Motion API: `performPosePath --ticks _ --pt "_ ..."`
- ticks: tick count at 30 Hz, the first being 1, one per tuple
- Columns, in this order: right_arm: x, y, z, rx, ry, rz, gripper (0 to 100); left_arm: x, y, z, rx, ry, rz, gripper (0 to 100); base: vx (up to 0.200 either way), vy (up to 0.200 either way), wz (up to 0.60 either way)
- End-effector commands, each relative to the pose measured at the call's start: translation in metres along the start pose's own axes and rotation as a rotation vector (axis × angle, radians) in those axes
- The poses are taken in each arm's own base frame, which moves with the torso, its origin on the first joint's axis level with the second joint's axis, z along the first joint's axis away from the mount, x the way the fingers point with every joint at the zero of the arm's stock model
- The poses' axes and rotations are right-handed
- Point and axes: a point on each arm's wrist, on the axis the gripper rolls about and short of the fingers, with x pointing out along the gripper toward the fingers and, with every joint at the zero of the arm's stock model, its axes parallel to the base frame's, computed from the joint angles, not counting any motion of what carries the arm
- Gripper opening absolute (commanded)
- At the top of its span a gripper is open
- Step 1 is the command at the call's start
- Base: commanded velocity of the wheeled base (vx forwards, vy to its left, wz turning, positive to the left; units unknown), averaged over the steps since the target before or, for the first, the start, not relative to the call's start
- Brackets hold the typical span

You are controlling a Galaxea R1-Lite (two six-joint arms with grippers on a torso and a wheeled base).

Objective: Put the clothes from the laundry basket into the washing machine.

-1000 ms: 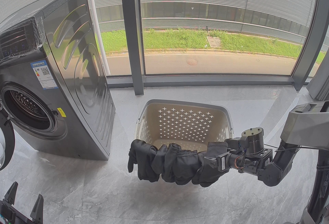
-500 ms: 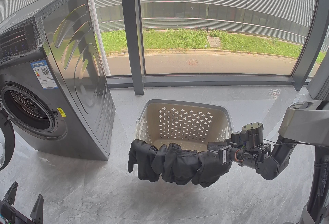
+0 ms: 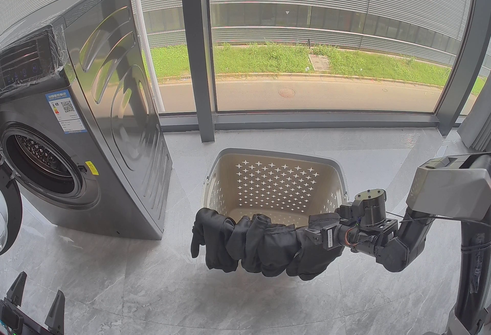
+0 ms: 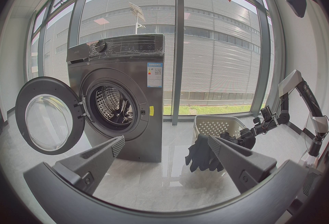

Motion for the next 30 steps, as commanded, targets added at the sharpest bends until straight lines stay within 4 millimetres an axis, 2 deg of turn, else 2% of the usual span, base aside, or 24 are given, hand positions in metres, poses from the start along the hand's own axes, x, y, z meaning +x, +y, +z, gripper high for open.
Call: performPosePath --ticks 1,9,10,21,25,28,30 --pt "0.004 0.001 -0.006 0.0 0.021 0.001 100 0.0 0.0 -0.005 -0.001 0.001 0.0 100 0.0 0.0 0.0" --pt "0.003 0.001 -0.006 -0.002 0.018 -0.005 100 0.0 0.0 -0.005 -0.001 0.001 0.0 100 0.0 0.0 0.0" --pt "0.003 0.002 -0.005 -0.003 0.017 -0.004 0 0.0 0.0 -0.005 -0.001 0.001 0.0 100 0.0 0.0 0.0" --pt "0.002 0.003 -0.001 -0.003 0.0 -0.001 0 0.0 0.0 -0.005 -0.001 0.001 0.002 100 0.0 0.0 0.0" --pt "-0.002 0.005 0.009 -0.004 -0.035 0.006 0 0.0 0.0 -0.005 -0.001 0.001 0.0 100 0.0 0.0 0.0" --pt "-0.027 0.017 0.037 -0.005 -0.132 0.046 0 0.0 0.0 -0.005 -0.001 0.001 0.002 100 0.0 0.0 0.0" --pt "-0.035 0.021 0.044 -0.005 -0.155 0.057 0 0.0 0.0 -0.005 0.001 0.0 0.003 100 0.0 0.0 0.0"
